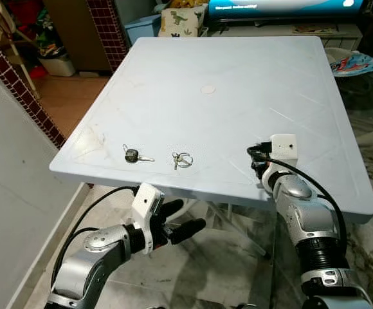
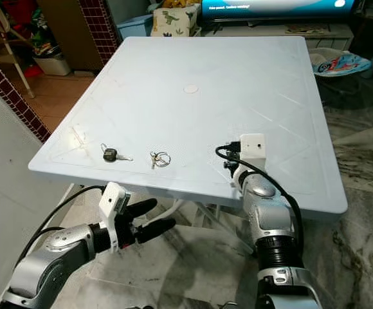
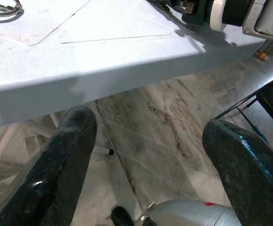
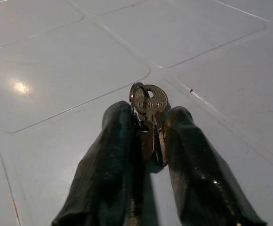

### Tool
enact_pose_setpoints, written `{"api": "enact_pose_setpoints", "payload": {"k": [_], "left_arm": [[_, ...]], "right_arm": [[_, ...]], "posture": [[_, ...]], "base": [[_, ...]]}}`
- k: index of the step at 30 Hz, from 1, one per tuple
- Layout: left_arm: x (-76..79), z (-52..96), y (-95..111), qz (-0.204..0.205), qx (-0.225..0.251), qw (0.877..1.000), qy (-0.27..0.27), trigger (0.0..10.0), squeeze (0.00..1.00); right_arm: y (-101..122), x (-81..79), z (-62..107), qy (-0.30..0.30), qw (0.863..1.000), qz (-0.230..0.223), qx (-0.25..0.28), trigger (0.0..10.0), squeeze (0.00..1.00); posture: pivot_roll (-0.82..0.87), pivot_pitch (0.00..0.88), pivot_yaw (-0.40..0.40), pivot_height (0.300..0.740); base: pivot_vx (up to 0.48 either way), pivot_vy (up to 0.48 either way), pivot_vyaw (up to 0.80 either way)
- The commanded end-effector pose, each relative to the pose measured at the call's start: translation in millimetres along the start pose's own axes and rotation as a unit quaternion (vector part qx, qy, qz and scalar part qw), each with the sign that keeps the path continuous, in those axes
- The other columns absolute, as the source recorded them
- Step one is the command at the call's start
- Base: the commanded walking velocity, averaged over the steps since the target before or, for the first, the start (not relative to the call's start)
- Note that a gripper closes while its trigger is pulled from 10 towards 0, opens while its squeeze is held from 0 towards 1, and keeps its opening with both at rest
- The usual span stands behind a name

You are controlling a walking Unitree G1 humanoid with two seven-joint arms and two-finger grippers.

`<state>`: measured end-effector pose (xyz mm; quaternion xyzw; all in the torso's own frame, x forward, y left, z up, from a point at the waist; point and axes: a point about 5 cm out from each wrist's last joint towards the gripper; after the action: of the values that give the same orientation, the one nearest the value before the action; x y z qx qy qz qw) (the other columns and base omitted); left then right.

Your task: Hang keys on a hook

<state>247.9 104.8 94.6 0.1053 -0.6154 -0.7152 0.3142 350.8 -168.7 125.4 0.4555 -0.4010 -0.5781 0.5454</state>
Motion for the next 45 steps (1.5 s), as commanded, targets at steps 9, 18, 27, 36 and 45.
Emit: {"api": "enact_pose_setpoints", "payload": {"k": [9, 18, 27, 36, 45], "left_arm": [[-2.4, 2.9, 0, -0.006, -0.009, 1.0, 0.006, 10.0, 0.0], [-2.1, 2.7, 0, -0.005, -0.008, 1.0, 0.006, 10.0, 0.0], [-2.9, 2.5, -2, -0.002, -0.007, 1.0, 0.009, 10.0, 0.0], [-6.3, 3.5, 1, -0.014, 0.007, 0.999, 0.03, 10.0, 0.0], [-20.6, 8.9, 14, -0.045, 0.048, 0.991, 0.116, 10.0, 0.0]], "right_arm": [[-9, -6.2, -1.8, 0.012, 1.0, -0.009, -0.023, 0.0, 0.0], [-8, -5.3, -1.0, 0.013, 1.0, -0.004, -0.017, 0.0, 0.0], [68, -17.7, 15.4, -0.011, 0.967, 0.146, 0.21, 0.0, 0.0], [89, -25.9, 26.5, -0.04, 0.923, 0.242, 0.298, 0.0, 0.0], [88, -24.5, 28.2, -0.055, 0.898, 0.3, 0.316, 2.4, 0.0]], "posture": [[-0.05, 0.119, 0.132, 0.74], [-0.05, 0.121, 0.127, 0.74], [-0.05, 0.114, 0.125, 0.74], [-0.06, 0.095, 0.126, 0.74], [-0.06, 0.078, 0.126, 0.74]], "base": [[0.0, 0.0, 0.0], [0.0, 0.0, 0.0], [0.0, 0.0, 0.0], [0.0, 0.0, 0.0], [0.0, 0.0, 0.0]]}}
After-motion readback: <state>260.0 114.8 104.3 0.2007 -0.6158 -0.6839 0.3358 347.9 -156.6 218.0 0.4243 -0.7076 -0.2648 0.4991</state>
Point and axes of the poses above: a point about 5 cm out from each wrist's last joint towards the gripper, its own z axis pointing back from the gripper into the wrist, its own y axis along the axis of the wrist's last joint, x = y × z, and after that the axes turned 6 degrees about -z, right-handed
